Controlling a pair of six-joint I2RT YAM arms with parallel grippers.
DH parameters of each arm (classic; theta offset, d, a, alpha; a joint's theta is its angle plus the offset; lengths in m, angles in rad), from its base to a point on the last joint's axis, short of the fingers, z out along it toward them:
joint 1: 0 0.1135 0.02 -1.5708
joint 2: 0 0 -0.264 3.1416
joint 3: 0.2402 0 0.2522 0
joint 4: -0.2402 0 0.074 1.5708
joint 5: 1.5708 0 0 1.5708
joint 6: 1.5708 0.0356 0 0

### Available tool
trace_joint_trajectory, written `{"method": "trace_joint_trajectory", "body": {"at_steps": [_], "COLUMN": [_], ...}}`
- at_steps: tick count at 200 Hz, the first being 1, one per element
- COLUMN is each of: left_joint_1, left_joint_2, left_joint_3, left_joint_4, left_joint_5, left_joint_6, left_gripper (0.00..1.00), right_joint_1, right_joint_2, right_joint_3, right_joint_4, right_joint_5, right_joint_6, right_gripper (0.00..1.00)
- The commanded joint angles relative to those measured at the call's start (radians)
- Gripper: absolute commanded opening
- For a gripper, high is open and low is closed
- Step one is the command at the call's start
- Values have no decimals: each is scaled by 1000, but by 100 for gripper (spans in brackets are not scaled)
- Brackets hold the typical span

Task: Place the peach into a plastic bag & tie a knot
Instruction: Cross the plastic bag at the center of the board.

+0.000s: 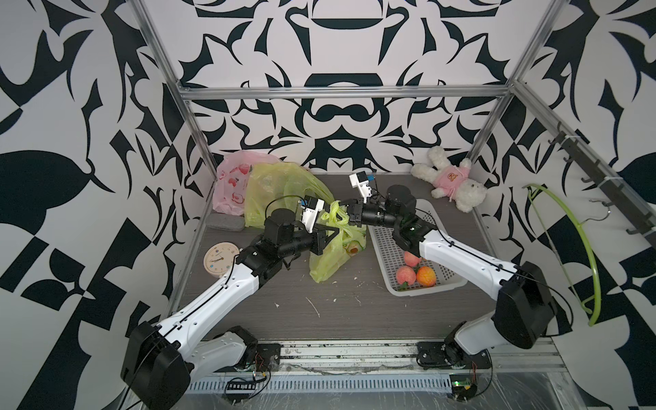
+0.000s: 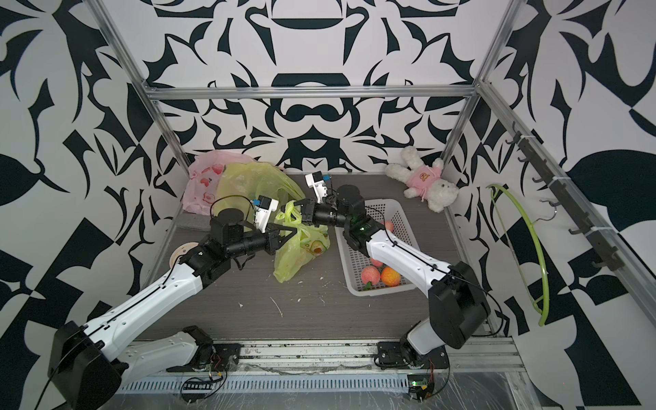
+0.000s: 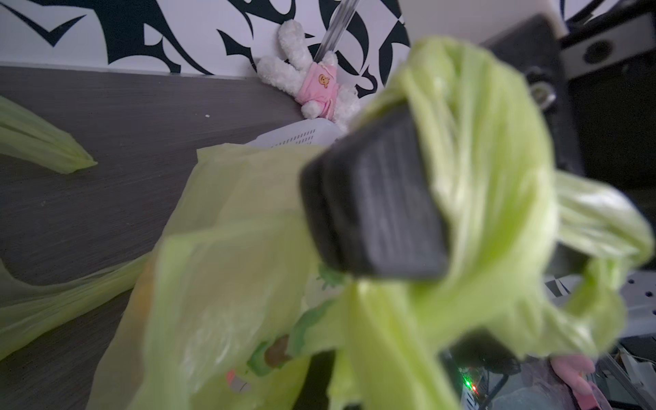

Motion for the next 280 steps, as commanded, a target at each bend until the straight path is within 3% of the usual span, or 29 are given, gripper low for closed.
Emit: {"method": "trace_joint_trajectory", "body": {"at_steps": [1, 59, 77, 113, 154, 209, 226, 280], "left_joint_1": [15, 26, 26, 26, 26, 29, 47, 195], "left_joint_2": [56, 72, 75, -8, -170, -390, -414, -321], "left_joint_3": [-72, -189, -188, -189, -183, -156, -133, -70], "left_joint_4": [-44, 71, 57, -31, -199, -331, -326, -127], "left_joint_5": [-85, -136, -119, -112, -106, -131, -134, 90], "left_joint_6": [-48, -105, -109, -110, -99, -105, -139, -364], "left_gripper": [0, 3, 12, 41, 58, 56, 49, 35], "right_joint_1": [4, 5, 5, 3, 4, 3, 3, 3], "right_joint_2": [13, 151, 159, 168, 194, 200, 196, 182], "right_joint_3": [-10, -99, -97, -87, -80, -81, -82, -78], "right_joint_4": [308, 487, 494, 477, 487, 488, 484, 443], "right_joint_5": [-74, -131, -144, -156, -166, -170, -170, -170], "right_joint_6": [96, 116, 118, 104, 98, 93, 91, 64], "right_gripper": [0, 0, 0, 0, 0, 0, 0, 0]}}
